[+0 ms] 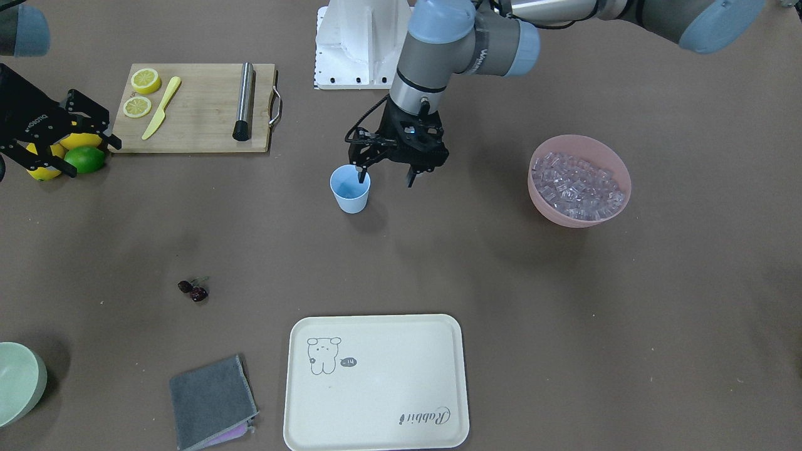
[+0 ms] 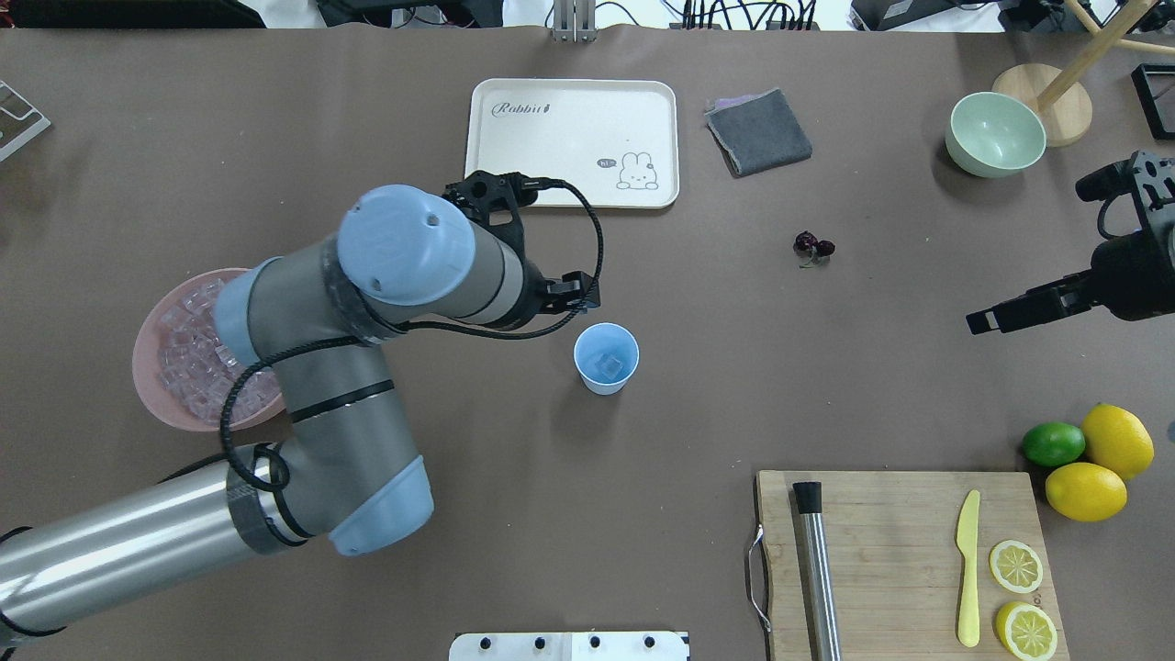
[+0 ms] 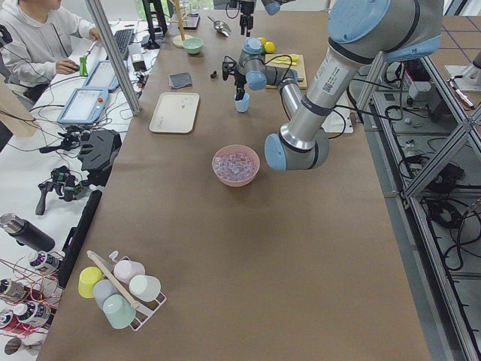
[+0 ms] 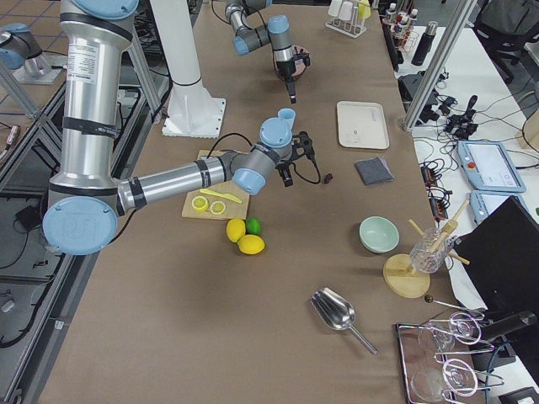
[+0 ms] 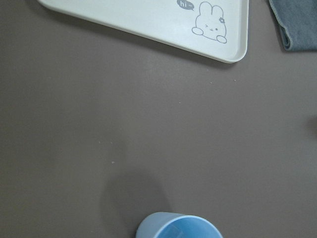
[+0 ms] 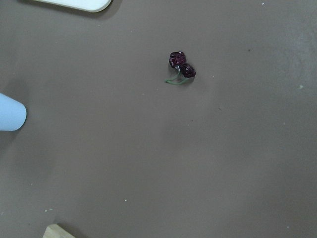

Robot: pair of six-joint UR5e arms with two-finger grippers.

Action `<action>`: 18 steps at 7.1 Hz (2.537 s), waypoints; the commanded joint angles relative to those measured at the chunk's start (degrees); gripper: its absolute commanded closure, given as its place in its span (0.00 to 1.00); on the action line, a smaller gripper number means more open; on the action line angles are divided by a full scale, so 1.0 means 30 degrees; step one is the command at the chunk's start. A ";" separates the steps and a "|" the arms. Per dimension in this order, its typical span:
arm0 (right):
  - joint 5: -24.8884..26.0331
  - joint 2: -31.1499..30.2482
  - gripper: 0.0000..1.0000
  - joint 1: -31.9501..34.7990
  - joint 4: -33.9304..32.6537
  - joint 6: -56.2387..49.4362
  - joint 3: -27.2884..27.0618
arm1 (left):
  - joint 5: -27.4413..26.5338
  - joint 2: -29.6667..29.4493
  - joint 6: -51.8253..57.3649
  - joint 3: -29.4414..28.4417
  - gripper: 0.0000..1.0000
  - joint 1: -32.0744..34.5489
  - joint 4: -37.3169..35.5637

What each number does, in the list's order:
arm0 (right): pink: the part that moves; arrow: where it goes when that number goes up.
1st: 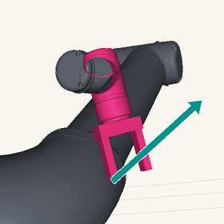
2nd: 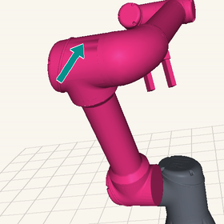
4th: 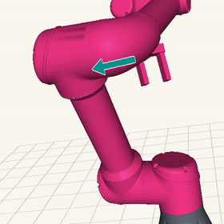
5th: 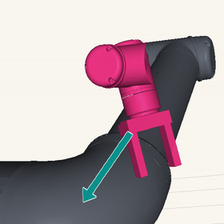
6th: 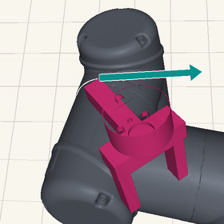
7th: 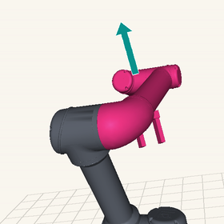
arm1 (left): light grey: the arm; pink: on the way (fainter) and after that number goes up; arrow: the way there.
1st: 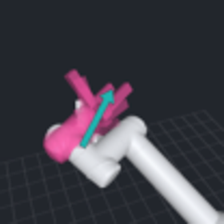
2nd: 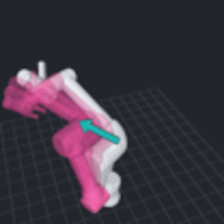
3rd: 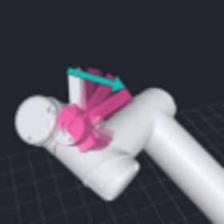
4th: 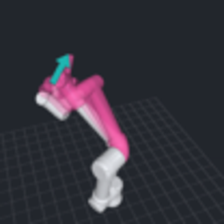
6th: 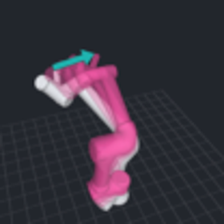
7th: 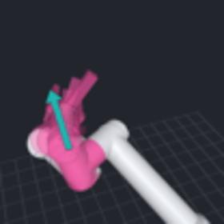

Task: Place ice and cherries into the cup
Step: 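Drop the cube into the cup with left gripper while right gripper nears cherries, then lower the left gripper into the ice bowl and grasp another cube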

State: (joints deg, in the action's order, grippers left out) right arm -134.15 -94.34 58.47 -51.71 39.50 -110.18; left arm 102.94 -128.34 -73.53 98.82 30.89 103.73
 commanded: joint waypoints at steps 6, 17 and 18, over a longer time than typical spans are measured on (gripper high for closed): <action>0.1763 0.5810 0.01 -0.0384 -0.5822 0.0927 0.1273 | 0.1372 0.6910 0.7418 0.6394 0.09 0.3964 -0.3193; 0.1971 0.6017 0.01 -0.0534 -0.5792 0.0956 0.1277 | 0.1546 0.9150 1.3053 0.2074 0.25 0.4410 0.2395; 0.1971 0.5988 0.01 -0.0534 -0.5792 0.0956 0.1218 | 0.1548 0.9119 1.3055 0.2100 0.25 0.4410 0.2366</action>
State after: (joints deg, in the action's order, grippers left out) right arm -128.20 -76.31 56.86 -69.08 42.36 -106.31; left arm 107.43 -100.68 -34.58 105.91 44.19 109.95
